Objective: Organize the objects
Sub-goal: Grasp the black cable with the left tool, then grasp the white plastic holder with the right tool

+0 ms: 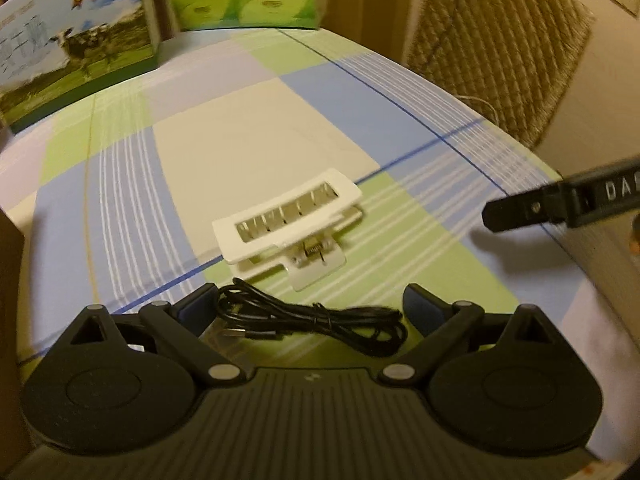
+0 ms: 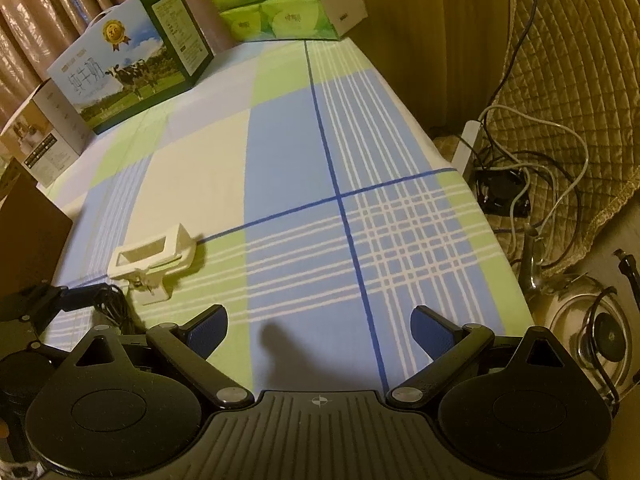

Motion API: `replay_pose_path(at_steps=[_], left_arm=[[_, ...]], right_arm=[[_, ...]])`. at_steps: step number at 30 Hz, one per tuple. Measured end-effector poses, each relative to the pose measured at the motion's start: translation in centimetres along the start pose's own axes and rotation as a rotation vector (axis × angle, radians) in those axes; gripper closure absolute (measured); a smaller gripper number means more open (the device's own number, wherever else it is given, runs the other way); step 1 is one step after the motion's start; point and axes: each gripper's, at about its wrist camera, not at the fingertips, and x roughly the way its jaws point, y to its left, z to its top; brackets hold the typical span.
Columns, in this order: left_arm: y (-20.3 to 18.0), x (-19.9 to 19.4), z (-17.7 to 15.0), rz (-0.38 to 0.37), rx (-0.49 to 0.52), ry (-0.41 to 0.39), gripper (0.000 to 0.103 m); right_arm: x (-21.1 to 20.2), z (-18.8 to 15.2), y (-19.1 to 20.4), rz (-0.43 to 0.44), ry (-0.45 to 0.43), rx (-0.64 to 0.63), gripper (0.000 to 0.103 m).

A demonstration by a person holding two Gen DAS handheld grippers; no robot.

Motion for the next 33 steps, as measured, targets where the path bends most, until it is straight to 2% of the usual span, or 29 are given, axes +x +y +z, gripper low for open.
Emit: replay_pose_path(at_steps=[4,9,14,17,25,33], left_arm=[[-0.4,-0.1,-0.5,-0.013,0.060,-0.004,0.007],[-0.6,-0.2,-0.6,-0.003,0.076,-0.021,0.007],[-0.5,-0.8,-1.2,0.052,0.046,-0.017,0.008],[0.5,-1.4,-1.8,0.111,-0.035,-0.001,0.008],[4.6,-2.8,-3.2,0.266,-0.337,0.050,0.008],[5.9,-2.9,-3.7,0.337,-0.396,0.061,0.008]], right_arm=[[-0.1,-0.2,0.3,-0.006,0.001,-0.009,0.007],[0.0,-0.3,0.6,-0.012,0.005,-0.023,0.007],[0.4,-0.3,1.4,0.008,0.013,-0.041,0.007],[0.9,-0.1,2.7,0.043,0.012,-0.070,0.007],[3.2,0.6,8.6,0.136,-0.029,-0.218,0.007],[6.5,1.4,12.3,0.130,-0.024,-0.278,0.007]])
